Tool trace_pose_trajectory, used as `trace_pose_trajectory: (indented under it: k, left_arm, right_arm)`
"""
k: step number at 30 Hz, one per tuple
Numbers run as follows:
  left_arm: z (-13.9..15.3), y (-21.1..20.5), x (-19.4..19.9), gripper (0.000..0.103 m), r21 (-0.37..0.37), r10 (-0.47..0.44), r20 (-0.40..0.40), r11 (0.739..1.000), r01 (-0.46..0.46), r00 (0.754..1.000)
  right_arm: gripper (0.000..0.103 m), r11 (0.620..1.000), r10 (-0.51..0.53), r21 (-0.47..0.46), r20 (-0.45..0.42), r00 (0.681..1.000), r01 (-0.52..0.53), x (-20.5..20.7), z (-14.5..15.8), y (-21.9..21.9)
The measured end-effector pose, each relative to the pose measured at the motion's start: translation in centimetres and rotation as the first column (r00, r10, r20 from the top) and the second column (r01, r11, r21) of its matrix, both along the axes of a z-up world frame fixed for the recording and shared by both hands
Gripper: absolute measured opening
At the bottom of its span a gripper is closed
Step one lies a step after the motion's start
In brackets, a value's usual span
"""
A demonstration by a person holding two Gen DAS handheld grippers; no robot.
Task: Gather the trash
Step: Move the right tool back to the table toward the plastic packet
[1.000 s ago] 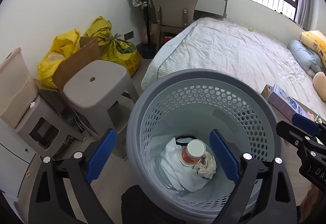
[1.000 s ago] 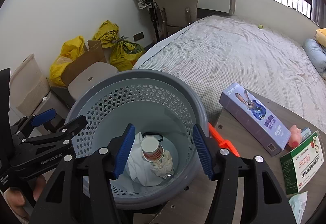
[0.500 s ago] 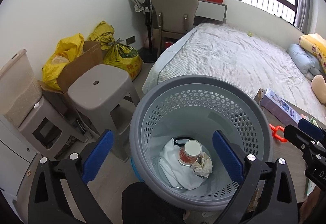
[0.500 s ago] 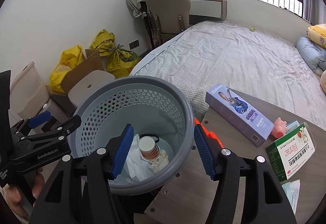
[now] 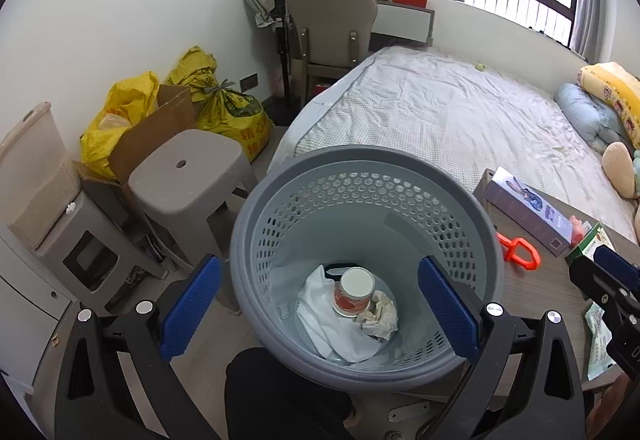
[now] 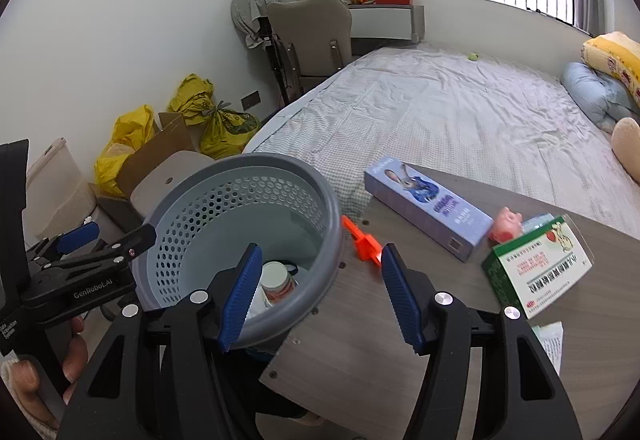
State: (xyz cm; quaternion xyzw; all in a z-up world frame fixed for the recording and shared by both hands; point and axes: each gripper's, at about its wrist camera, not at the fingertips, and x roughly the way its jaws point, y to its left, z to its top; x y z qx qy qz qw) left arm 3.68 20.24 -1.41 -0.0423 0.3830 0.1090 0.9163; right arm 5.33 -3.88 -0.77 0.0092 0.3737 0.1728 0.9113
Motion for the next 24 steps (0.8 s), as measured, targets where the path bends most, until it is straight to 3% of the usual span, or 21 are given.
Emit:
trace_pose_trajectory:
  k: [24]
  left_arm:
    - [0.7, -8.9, -0.3, 0.097, 0.010, -0.123, 0.007, 0.992, 0.123, 0.992]
  right_arm:
    - [0.059, 0.976, -0.218, -0.032, -0.043, 0.975, 0.217, -4.4, -1.7, -13.8]
